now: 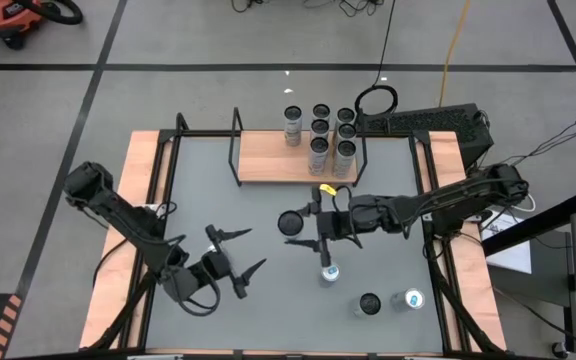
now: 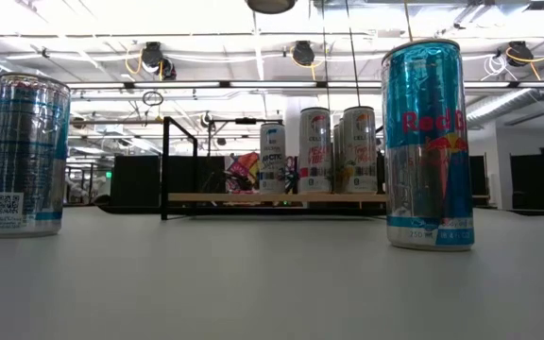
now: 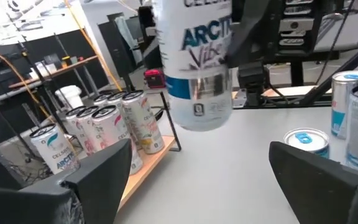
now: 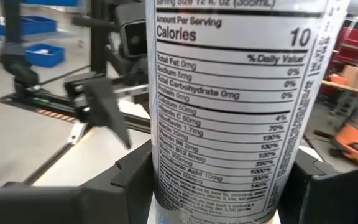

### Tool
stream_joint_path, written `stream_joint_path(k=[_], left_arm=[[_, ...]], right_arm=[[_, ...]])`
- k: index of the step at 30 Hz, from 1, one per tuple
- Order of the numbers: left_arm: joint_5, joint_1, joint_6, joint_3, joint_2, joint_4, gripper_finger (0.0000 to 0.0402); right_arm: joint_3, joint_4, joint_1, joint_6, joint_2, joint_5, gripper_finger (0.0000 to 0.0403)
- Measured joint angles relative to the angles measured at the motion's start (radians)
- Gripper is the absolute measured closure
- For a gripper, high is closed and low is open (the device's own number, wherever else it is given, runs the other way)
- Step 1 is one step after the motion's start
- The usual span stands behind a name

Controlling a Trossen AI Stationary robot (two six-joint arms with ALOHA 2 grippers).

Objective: Place canned beverage on shelf
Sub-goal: Put the top white blue soda can on the shelf aligned with the white blue soda can

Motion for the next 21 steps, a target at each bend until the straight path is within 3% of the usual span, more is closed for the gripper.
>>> stream_joint_path(k=[8, 15, 21], left_arm=[[0.038, 0.000, 0.101, 0.000, -0.161, -0.004, 0.0029], [0.391, 0.066, 0.059, 0.000, -0.335, -0.165, 0.0029], [0.595, 0.200, 0.019, 0.000, -0.352, -0.244, 0.0029]], right_arm=[[-0.093, 0.135, -0.042, 0.033, 0.000, -0.130, 0.0195], [-0.159, 0.241, -0.065, 0.040, 0.001, -0.261, 0.0195], [-0.159, 0.302, -0.084, 0.031, 0.036, -0.392, 0.0195]])
